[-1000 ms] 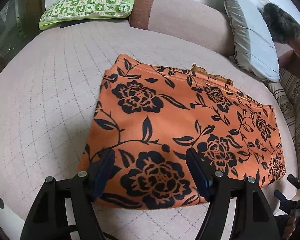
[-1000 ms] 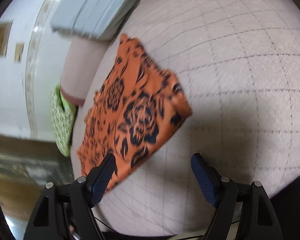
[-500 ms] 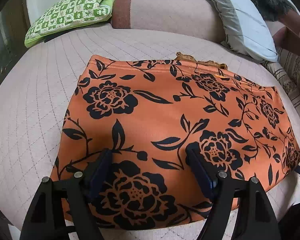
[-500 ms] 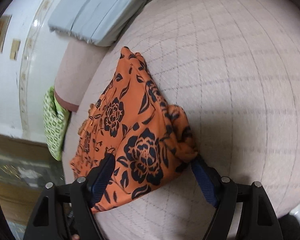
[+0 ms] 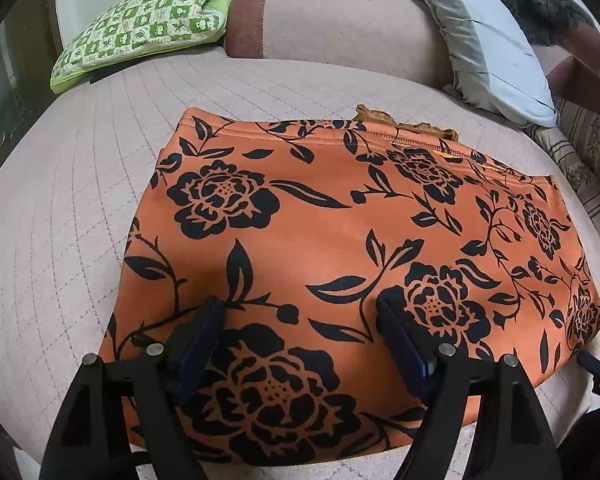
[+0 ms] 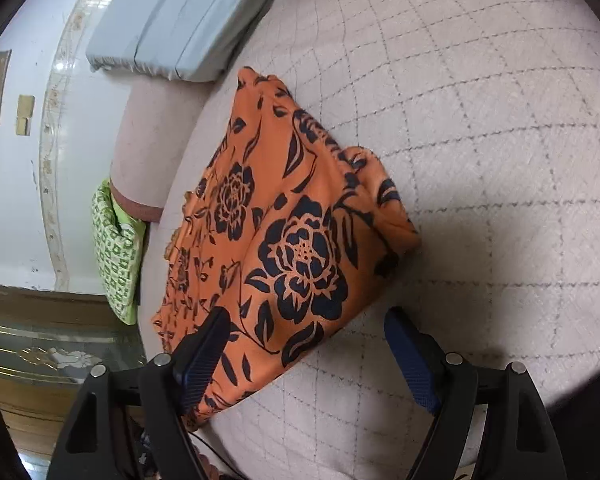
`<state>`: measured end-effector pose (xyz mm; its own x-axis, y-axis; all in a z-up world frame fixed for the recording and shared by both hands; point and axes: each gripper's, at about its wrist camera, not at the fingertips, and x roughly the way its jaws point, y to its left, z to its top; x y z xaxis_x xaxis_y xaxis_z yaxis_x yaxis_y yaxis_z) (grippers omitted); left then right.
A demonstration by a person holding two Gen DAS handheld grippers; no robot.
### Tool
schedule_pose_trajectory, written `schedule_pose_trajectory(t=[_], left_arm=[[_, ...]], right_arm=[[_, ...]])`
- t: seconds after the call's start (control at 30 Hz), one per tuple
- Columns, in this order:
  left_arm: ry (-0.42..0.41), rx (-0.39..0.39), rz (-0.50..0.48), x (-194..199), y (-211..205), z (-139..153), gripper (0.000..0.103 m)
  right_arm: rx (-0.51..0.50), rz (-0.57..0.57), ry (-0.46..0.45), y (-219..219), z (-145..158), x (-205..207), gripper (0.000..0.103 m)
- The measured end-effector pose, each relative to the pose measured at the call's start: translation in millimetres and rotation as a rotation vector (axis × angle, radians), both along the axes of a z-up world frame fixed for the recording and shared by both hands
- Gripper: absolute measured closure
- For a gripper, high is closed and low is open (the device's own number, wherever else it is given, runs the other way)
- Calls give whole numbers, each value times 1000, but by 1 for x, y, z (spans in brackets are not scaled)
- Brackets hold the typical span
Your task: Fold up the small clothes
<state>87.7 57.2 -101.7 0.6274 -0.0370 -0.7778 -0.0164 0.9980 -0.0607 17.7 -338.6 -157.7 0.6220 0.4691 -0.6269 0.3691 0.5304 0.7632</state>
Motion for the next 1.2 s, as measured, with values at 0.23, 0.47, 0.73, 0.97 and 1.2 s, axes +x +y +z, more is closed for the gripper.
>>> schedule_pose_trajectory(t=[0.23,0.47,0.73,0.97,1.2], left_arm=[[-80,11,54,-12,8,13,22],[-27,3,-4,-9,-3,8,22],[5,174,-106,-10,-32,-8,20],[-43,82,-107,-29,-16,7,30],[-284,-49,182,-108,99,65,29]], right_arm=[[-77,-33,-8,-4,8,29,34],[-102,15,5,-3,1,30,48],[-105,22,-3,-4,2,45,50],[-359,113,-105,34,68,51,85],[-547,399,-403,189,161,40,87]])
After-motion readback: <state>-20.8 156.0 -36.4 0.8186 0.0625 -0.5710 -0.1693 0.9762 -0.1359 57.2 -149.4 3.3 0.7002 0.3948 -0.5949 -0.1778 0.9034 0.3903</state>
